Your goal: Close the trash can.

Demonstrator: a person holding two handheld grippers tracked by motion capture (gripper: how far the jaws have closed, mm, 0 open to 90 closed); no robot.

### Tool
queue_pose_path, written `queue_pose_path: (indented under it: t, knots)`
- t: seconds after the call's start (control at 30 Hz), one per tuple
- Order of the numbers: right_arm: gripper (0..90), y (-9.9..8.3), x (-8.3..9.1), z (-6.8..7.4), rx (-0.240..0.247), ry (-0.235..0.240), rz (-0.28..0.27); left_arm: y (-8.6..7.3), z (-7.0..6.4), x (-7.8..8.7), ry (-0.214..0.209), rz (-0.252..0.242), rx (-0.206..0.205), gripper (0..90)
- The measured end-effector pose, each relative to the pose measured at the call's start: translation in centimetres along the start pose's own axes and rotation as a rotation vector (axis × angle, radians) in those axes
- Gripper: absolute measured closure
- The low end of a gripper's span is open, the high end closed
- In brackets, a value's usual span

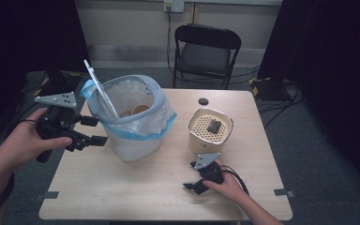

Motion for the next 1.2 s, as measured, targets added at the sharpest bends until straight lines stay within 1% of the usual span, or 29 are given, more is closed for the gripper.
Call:
queue_pose_path:
  t: [0.03, 0.07, 0.1, 0.17, 0.33, 0.4, 0.47, 0.5, 0.6, 0.63, 0.7, 0.73, 0.77, 0.8, 0.87, 0.97, 1.07, 1.1, 1.17, 1.2]
  knots:
    - [12.7, 0.0, 0.0, 0.0, 0.000, 0.000, 0.000, 0.1, 0.1, 0.0, 0.002, -0.006, 0.005, 18.3]
    - [12.7, 0.0, 0.0, 0.0, 0.000, 0.000, 0.000, 0.2, 0.3, 0.0, 0.007, -0.004, 0.001, 18.3]
    - [12.7, 0.0, 0.0, 0.0, 0.000, 0.000, 0.000, 0.4, 0.3, -0.1, 0.006, -0.016, 0.004, 18.3]
    - [12.7, 0.0, 0.0, 0.0, 0.000, 0.000, 0.000, 0.7, 0.5, -0.1, 0.018, -0.017, -0.008, 18.3]
    - [12.7, 0.0, 0.0, 0.0, 0.000, 0.000, 0.000, 1.6, 0.6, -0.6, 0.025, -0.039, -0.018, 18.2]
    - [12.7, 0.0, 0.0, 0.0, 0.000, 0.000, 0.000, 1.9, 0.6, -0.8, 0.029, -0.037, -0.025, 17.9]
    - [12.7, 0.0, 0.0, 0.0, 0.000, 0.000, 0.000, 2.3, 0.6, -1.0, 0.024, -0.042, -0.022, 17.5]
    - [12.7, 0.0, 0.0, 0.0, 0.000, 0.000, 0.000, 2.5, 0.6, -1.1, 0.028, -0.043, -0.028, 17.5]
    - [12.7, 0.0, 0.0, 0.0, 0.000, 0.000, 0.000, 2.8, 0.6, -1.4, 0.027, -0.046, -0.027, 17.5]
    - [12.7, 0.0, 0.0, 0.0, -0.001, 0.000, 0.000, 2.9, 0.6, -1.5, 0.032, -0.034, -0.027, 16.3]
    - [12.7, 0.0, 0.0, 0.0, 0.000, 0.000, 0.000, 3.0, 0.7, -1.6, 0.039, -0.026, -0.029, 15.5]
    - [12.7, 0.0, 0.0, 0.0, -0.001, 0.000, 0.001, 3.0, 0.7, -1.6, 0.040, -0.029, -0.027, 15.5]
    - [12.7, 0.0, 0.0, 0.0, -0.001, 0.000, 0.000, 3.1, 0.7, -1.6, 0.036, -0.033, -0.015, 15.5]
    - [12.7, 0.0, 0.0, 0.0, -0.001, 0.000, 0.000, 3.1, 0.7, -1.6, 0.036, -0.033, -0.015, 15.5]
    - [12.7, 0.0, 0.0, 0.0, 0.000, 0.000, 0.000, 3.3, 0.8, -1.5, 0.051, -0.039, -0.024, 15.5]
    - [12.7, 0.0, 0.0, 0.0, -0.001, 0.000, 0.000, 3.5, 0.8, -1.3, 0.050, -0.050, -0.021, 15.5]
    - [12.7, 0.0, 0.0, 0.0, -0.001, 0.000, 0.001, 4.2, 0.6, -1.3, 0.047, -0.069, -0.027, 15.5]
    - [12.7, 0.0, 0.0, 0.0, -0.001, 0.000, 0.000, 4.3, 0.6, -1.4, 0.048, -0.066, -0.033, 15.5]
    - [12.7, 0.0, 0.0, 0.0, -0.001, 0.000, 0.000, 4.5, 0.6, -1.5, 0.050, -0.064, -0.033, 15.4]
    - [12.7, 0.0, 0.0, 0.0, 0.000, 0.000, 0.000, 4.8, 0.5, -1.8, 0.049, -0.061, -0.036, 15.4]
Point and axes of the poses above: each handheld gripper's, and its own axes: x roughly backward along the jaws, y roughly out of its top, z roughly to its left, the point moved 4 cm from there along -x, roughly forward along the jaws, and after that the axes turned 1 degree about x, right-handed, at the moved point
